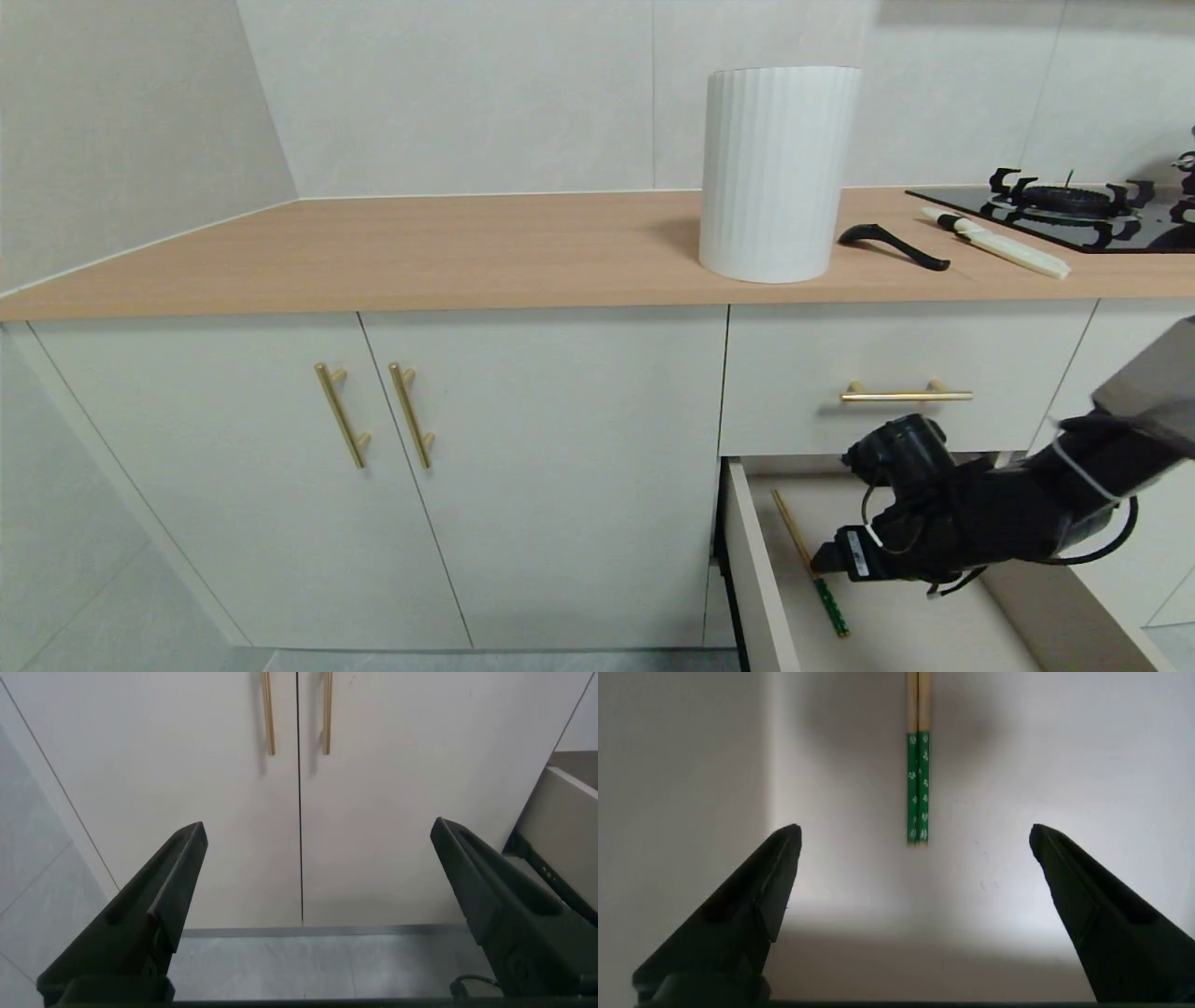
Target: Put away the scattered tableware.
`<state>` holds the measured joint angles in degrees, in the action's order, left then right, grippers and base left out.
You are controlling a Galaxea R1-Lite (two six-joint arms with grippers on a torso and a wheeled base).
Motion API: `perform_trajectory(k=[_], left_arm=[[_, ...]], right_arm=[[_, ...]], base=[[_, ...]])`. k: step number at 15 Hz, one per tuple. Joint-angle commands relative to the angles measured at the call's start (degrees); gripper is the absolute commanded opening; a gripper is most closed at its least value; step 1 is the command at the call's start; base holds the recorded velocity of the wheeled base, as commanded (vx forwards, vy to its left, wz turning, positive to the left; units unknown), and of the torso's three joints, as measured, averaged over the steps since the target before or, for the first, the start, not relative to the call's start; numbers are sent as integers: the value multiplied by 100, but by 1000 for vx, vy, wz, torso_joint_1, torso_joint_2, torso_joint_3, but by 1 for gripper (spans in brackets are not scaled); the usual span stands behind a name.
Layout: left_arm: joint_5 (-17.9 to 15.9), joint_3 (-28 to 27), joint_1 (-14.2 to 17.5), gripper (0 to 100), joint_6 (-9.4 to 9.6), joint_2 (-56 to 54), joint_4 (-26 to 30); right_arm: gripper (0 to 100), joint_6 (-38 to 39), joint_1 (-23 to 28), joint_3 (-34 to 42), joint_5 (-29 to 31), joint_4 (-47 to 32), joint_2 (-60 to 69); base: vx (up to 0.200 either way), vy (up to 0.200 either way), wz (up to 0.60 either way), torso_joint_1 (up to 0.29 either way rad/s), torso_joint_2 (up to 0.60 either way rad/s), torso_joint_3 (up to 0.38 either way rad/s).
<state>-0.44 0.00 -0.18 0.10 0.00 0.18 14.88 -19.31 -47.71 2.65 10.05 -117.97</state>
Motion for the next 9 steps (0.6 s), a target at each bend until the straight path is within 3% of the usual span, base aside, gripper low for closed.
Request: perform_trajectory(k=[1, 9], left_arm=[[0, 0, 1, 100, -1, 0, -1], [0, 0, 1, 100, -1, 0, -1]], right_arm=[[100, -38, 41, 104, -27, -591, 1918], [100, -487, 490, 122, -1, -618, 3579]], base=[[0, 0, 0, 0, 0, 0], [0, 0, 0, 0, 0, 0]])
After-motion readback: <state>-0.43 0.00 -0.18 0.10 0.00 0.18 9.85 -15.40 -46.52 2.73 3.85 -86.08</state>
